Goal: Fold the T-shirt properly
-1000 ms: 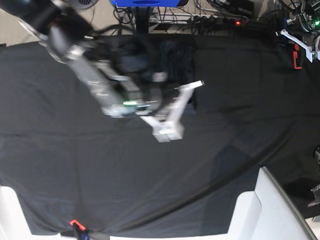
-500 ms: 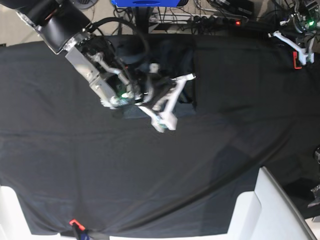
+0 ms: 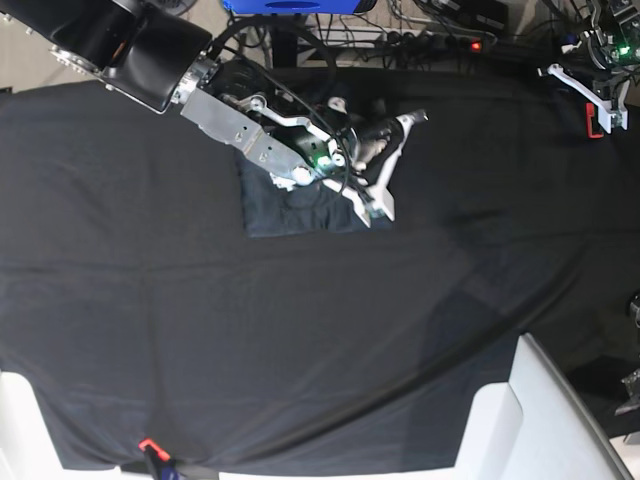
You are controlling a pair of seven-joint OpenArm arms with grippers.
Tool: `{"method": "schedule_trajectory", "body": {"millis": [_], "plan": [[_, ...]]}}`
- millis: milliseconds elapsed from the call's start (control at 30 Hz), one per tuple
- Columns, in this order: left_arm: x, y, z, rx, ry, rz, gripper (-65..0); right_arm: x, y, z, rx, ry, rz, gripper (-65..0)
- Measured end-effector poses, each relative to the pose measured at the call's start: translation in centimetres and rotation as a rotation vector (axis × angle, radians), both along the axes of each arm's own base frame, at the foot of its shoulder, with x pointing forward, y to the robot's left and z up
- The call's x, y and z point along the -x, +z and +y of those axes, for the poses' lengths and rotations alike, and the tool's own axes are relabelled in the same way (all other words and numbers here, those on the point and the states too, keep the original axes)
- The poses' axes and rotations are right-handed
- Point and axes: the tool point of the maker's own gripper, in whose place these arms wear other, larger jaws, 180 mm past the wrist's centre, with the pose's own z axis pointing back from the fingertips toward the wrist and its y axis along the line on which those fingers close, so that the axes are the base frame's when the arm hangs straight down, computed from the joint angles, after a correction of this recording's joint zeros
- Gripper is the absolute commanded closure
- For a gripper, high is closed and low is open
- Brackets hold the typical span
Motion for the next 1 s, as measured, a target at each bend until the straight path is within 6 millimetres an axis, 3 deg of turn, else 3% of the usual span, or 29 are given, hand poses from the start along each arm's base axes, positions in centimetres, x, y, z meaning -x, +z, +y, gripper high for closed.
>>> {"method": "schedule_trajectory", "body": {"millis": [133, 367, 600, 833, 1000], "plan": [[0.5, -0.1, 0.1, -0.002, -0.001, 0.012, 0.0, -0.7, -1.0, -0.8, 0.026, -0.024, -0.016, -28.7], [0.6, -0.1, 0.1, -0.001, 0.0, 0.015, 0.0, -0.9, -0.9, -0.6, 0.02, -0.027, -0.025, -28.5], [0.5, -0.1, 0.1, -0.001, 0.0, 0.012, 0.0, 0.6, 2.9, 2.1, -0.082, 0.06, -0.052, -28.4], [0.4, -0.1, 0.0, 0.001, 0.002, 0.01, 0.0, 0.8, 2.2, 1.8, -0.034, 0.112, -0.064, -28.4], [1.2, -0.9, 0.0, 0.015, 0.017, 0.034, 0.0, 0.1, 0.3, 1.9, 0.007, 0.092, -0.064, -28.4]]}}
